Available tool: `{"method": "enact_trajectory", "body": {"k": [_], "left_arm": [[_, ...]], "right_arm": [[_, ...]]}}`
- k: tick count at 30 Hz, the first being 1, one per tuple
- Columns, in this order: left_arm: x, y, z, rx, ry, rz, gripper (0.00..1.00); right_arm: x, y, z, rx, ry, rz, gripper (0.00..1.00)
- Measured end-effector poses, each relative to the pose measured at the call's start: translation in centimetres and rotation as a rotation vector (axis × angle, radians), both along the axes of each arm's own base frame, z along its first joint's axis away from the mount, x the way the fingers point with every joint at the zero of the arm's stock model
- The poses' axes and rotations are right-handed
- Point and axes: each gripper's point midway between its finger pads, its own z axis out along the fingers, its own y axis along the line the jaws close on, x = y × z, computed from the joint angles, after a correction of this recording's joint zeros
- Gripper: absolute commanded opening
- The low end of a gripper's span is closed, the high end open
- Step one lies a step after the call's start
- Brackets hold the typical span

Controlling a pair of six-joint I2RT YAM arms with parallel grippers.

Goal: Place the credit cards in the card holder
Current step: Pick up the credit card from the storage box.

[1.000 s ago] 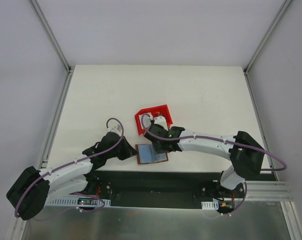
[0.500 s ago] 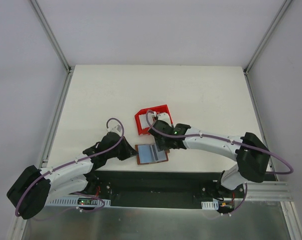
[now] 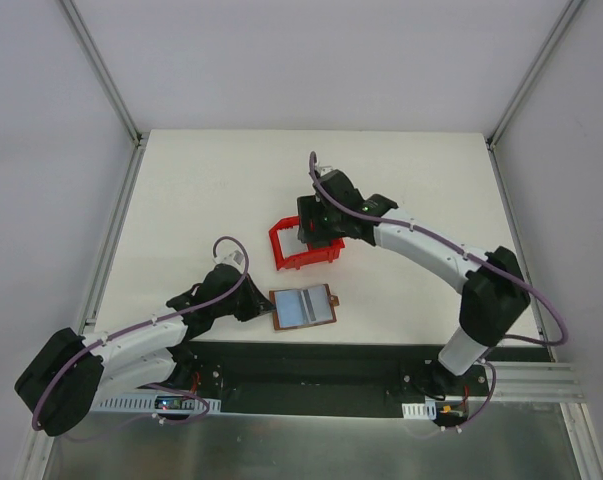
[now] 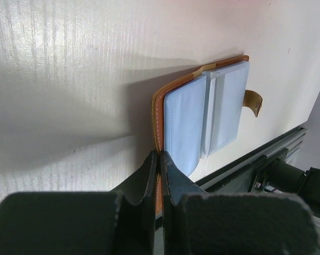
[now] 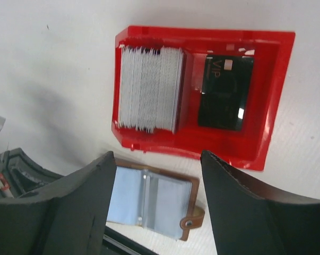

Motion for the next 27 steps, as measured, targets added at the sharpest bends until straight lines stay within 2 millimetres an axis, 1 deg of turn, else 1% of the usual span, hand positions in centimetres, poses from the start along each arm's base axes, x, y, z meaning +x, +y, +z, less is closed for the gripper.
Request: {"method": "enact_trajectory", "body": {"k": [3,6,9,14,25,27], "left_arm": [[0.0,0.0,-0.1,0.002,0.003,0.0,0.0],[0.0,0.0,-0.1,0.002,0.004,0.001,0.0],[0.0,0.0,-0.1,0.002,0.006,0.002,0.0],[-0.1,0.1,-0.4,0.01,0.015,0.003,0.0],[-0.1,0.1,-0.6,0.014,0.02,0.003,0.0],[-0.2,0.1,-0.6,0.015,0.022,0.003,0.0]], "right_arm": [[1.6,0.8,-1.5,0.014,0.053,0.021,0.7],[2.4,1.3,-3.1,0.013,0.101,0.034,0.7],[2.7,2.0,-4.5,0.017,0.143,0.049,0.7],[2.9,3.0,-6.1,0.032,0.186,0.072,0.72],[3.2,3.8,-9.5,0.064,0.271,0.084,0.75],[3.4,4.1,-9.7,0.087,0.287,0.088,0.75]]}}
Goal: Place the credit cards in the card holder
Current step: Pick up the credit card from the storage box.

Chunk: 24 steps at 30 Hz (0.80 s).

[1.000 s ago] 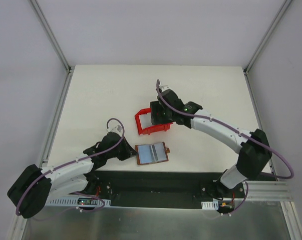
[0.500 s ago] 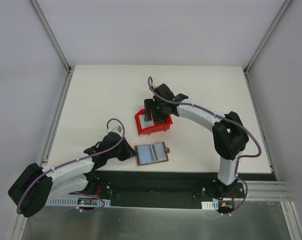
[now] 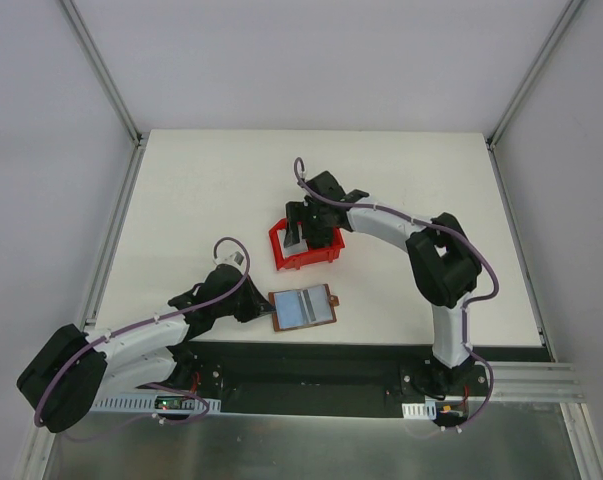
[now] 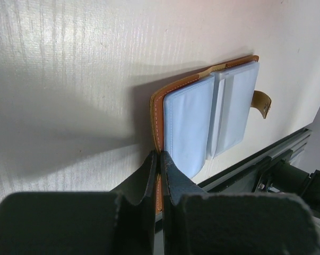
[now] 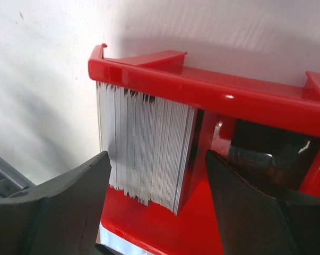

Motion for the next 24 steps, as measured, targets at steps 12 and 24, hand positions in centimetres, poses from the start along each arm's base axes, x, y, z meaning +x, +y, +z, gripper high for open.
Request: {"method": "enact_trajectory", "body": {"k": [12,24], "left_arm": [[-0.1,0.1,-0.6,0.015,0.018,0.0,0.0],[-0.1,0.1,-0.7,0.017,0.02,-0.001,0.0]], "right_arm": [[0.6,0.4,0.2,0.124,0.031,-0.004,0.61],[0.5,0.8,1.8,0.173,0.016,0.007,0.53]]}}
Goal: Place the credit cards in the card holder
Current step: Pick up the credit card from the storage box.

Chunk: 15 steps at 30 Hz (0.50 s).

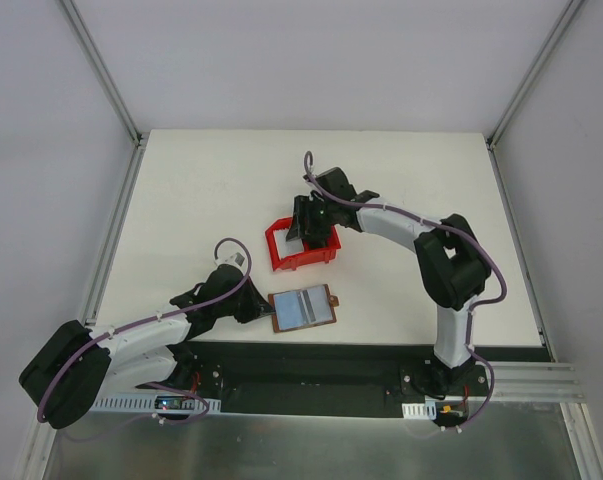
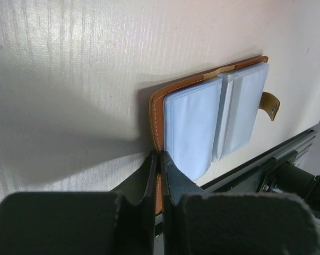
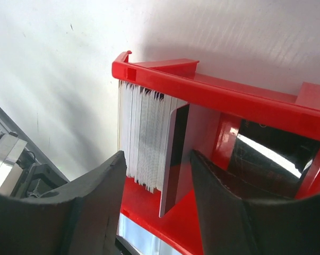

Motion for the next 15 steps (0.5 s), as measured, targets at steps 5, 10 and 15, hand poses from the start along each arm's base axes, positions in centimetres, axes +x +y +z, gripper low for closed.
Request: {"method": "enact_trajectory", "body": {"k": [5,10,15], "left_arm": [[0.0,0.0,0.0,0.0,0.0,0.0,0.0],[0.0,0.0,0.0,0.0,0.0,0.0,0.0],[0.0,0.0,-0.02,0.0,0.001,0.0,0.0]], "right_arm": [[-0.02,-0.07,0.64,0.009,-0.011,-0.003,0.43],[0.09,-0.34,0.68,0.008,-0.014,-0.011,0.33],[0.42,-0.66,0.8,0.002,-0.023,-0.026,0.24]]}}
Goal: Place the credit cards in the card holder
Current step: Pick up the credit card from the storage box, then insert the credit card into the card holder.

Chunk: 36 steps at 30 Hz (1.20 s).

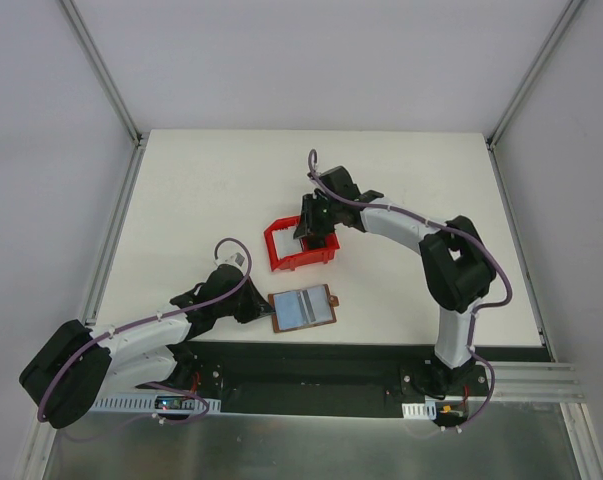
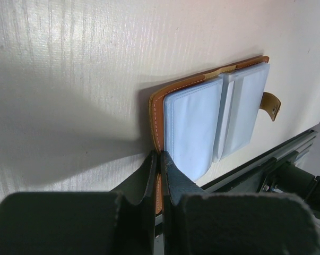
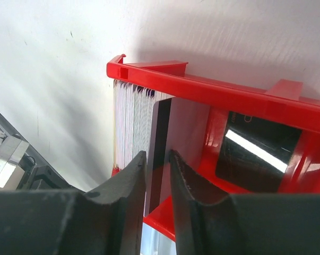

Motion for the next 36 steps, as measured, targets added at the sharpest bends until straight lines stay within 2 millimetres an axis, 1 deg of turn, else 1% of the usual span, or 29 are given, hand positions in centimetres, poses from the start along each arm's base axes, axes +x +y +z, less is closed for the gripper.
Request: {"method": "enact_trajectory", "body": {"k": [7,12,14,17,19,22,26,27,29,31,33,36], "left_arm": [[0.0,0.0,-0.1,0.002,0.002,0.0,0.0],[0.0,0.0,-0.1,0.002,0.002,0.0,0.0],[0.0,0.0,-0.1,0.003,0.004,0.0,0.0],[-0.1,0.0,-0.3,0.007,0.008,0.0,0.0],[0.0,0.0,-0.3,0.007,0.008,0.0,0.0],[0.0,0.0,-0.3,0.006,0.007,0.0,0.0],[0.0,0.0,-0.3,0.006,0.007,0.0,0.0],[0.0,0.0,-0.3,0.006,0.007,0.0,0.0],[0.0,0.0,-0.3,0.006,0.007,0.0,0.0],[0.0,0.0,-0.3,0.006,0.007,0.0,0.0],[0.0,0.0,-0.4,0.008,0.009,0.0,0.0],[0.1,0.0,-0.4,0.011,0.01,-0.001,0.0]], "right_arm": [[0.6,-0.9,0.4,-0.013,-0.02,-0.029,0.13],[1.0,-2.2,0.1,-0.079,-0.047,-0.053,0.02],[1.1,-2.9,-0.1,-0.117,-0.061,-0.063,0.0],[1.5,-3.9,0.1,-0.173,-0.094,-0.076,0.0],[1.7,-4.5,0.7,-0.194,-0.12,-0.081,0.0],[1.8,-5.0,2.5,-0.197,-0.164,-0.087,0.0],[1.6,-5.4,6.2,-0.143,-0.236,-0.101,0.0],[1.3,-5.5,7.3,-0.113,-0.26,-0.106,0.0],[0.2,-5.8,8.5,-0.068,-0.274,-0.11,0.0],[-1.4,-6.3,9.0,-0.019,-0.266,-0.114,0.0],[-2.9,-6.6,8.8,0.018,-0.247,-0.115,0.0],[-5.7,-7.4,7.1,0.056,-0.191,-0.123,0.0]]}}
